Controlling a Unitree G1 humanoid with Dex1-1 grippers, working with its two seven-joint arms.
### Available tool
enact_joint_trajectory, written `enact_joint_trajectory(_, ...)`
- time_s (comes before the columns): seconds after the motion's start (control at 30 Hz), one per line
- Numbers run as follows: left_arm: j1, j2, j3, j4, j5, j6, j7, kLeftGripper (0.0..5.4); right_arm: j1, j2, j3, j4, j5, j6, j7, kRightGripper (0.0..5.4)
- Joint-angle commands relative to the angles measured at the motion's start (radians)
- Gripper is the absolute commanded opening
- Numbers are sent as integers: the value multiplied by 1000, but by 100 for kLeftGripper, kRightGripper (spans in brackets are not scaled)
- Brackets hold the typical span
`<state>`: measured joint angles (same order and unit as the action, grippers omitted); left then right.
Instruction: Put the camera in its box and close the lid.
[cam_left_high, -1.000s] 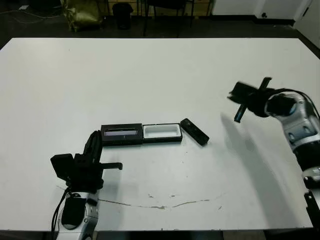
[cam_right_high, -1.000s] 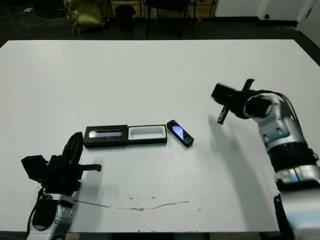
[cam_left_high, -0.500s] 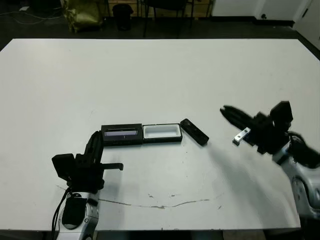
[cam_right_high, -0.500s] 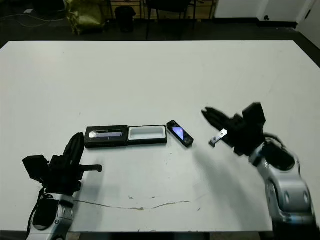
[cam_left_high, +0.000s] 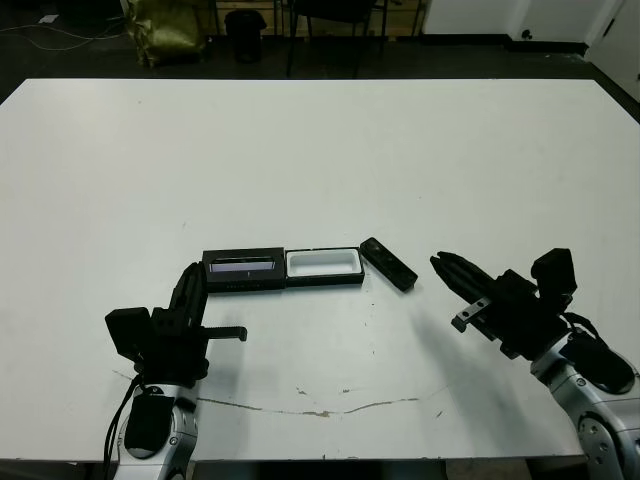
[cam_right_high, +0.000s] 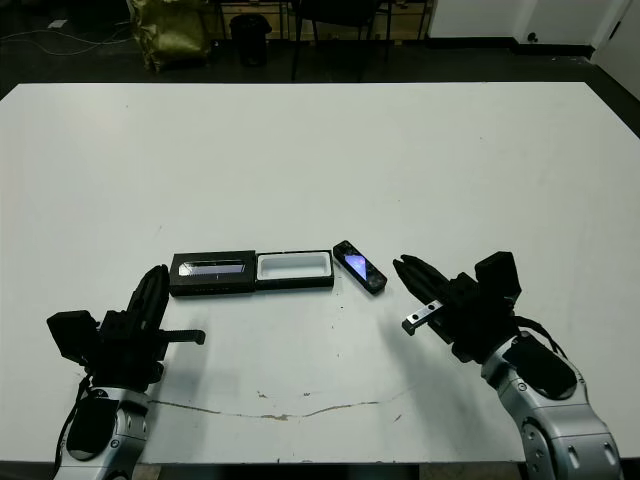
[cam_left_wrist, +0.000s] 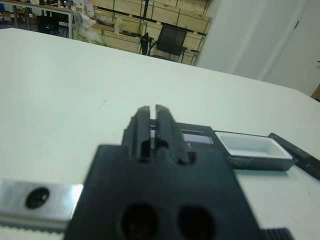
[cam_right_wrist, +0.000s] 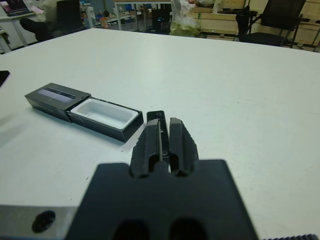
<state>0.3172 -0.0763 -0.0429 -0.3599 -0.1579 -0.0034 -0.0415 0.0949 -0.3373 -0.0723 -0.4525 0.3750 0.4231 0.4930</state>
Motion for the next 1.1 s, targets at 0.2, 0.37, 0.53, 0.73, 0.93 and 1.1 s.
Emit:
enact_joint_trajectory(0.2, 10, 6, -3, 1, 3, 24, 4, 2, 3, 28, 27, 76, 12, -32, 1, 0)
enact_joint_trajectory(0.37, 6, 6, -1, 4, -1, 19, 2, 2, -14, 5, 54, 115, -20, -35, 20, 0)
enact_joint_trajectory(0.53, 2, 9, 3, 22, 2, 4, -5, 2, -29, -4, 59, 171, -9, -61, 76, 0)
enact_joint_trajectory(0.73, 5, 6, 1, 20, 9, -1, 1, 2, -39, -21, 76, 206, -34, -95, 106, 0)
enact_joint_trajectory(0.93, 9, 6, 1, 16, 11, 6, 2, 0, -42, -59, 105, 193, -101, -122, 112, 77)
enact_joint_trajectory(1.1, 11, 4, -1, 8, 11, 18, 8, 0, -49, -69, 123, 221, -118, -147, 129, 188)
